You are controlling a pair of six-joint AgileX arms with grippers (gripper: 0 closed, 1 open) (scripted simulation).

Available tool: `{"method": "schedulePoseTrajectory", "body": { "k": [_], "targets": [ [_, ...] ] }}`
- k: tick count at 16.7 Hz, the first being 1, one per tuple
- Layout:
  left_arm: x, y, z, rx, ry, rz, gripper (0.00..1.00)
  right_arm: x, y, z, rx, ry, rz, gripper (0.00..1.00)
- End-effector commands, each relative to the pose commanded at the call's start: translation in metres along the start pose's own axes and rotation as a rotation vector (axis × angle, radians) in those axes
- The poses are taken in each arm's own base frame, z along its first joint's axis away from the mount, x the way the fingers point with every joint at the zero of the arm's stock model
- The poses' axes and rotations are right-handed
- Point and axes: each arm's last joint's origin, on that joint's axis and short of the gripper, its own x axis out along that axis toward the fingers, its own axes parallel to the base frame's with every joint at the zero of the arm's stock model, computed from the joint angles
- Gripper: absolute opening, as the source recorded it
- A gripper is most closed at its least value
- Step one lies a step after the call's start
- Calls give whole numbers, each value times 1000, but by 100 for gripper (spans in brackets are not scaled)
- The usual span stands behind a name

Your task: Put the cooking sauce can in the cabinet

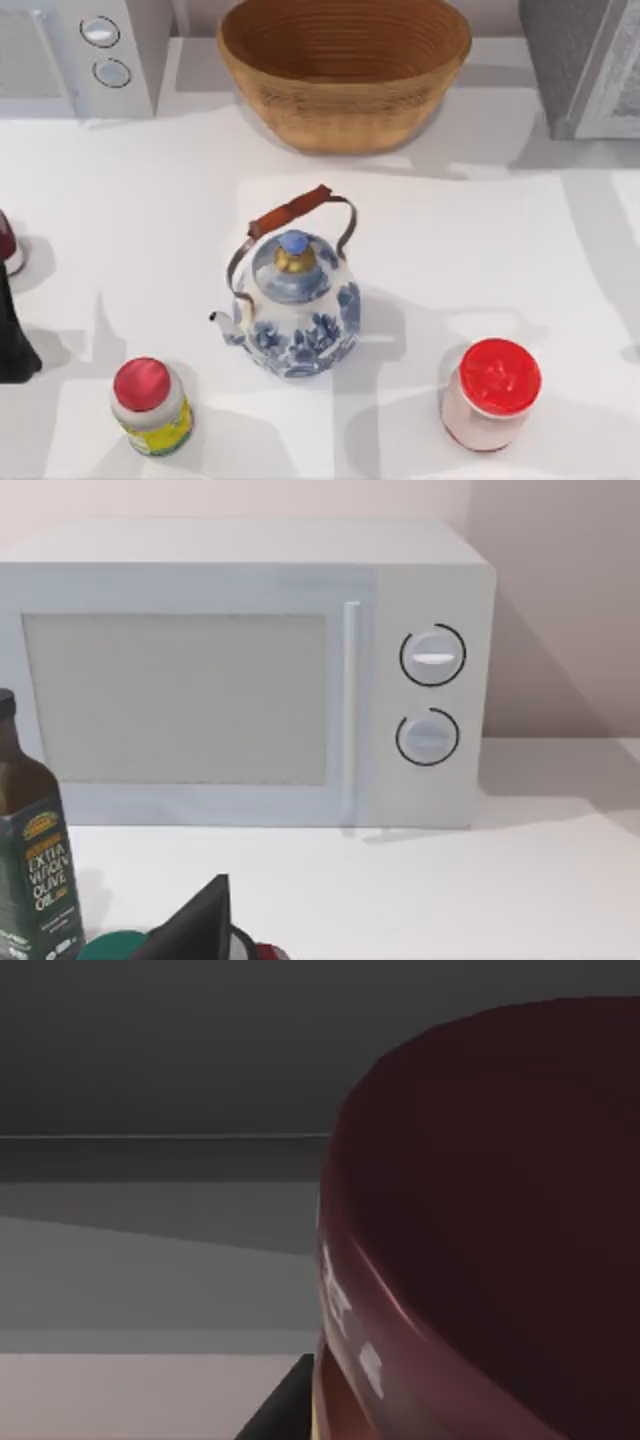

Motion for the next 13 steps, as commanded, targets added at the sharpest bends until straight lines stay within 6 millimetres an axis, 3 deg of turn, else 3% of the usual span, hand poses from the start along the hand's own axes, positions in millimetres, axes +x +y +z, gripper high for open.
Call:
{"method": "schedulePoseTrajectory", "body": {
  "k": [5,13],
  "targets": [
    [0,0,0,0,0,0,100,37,11,37,-10,-9,-19,0],
    [0,0,0,0,0,0,100,46,12,43,-13,-10,-29,0]
  ]
}}
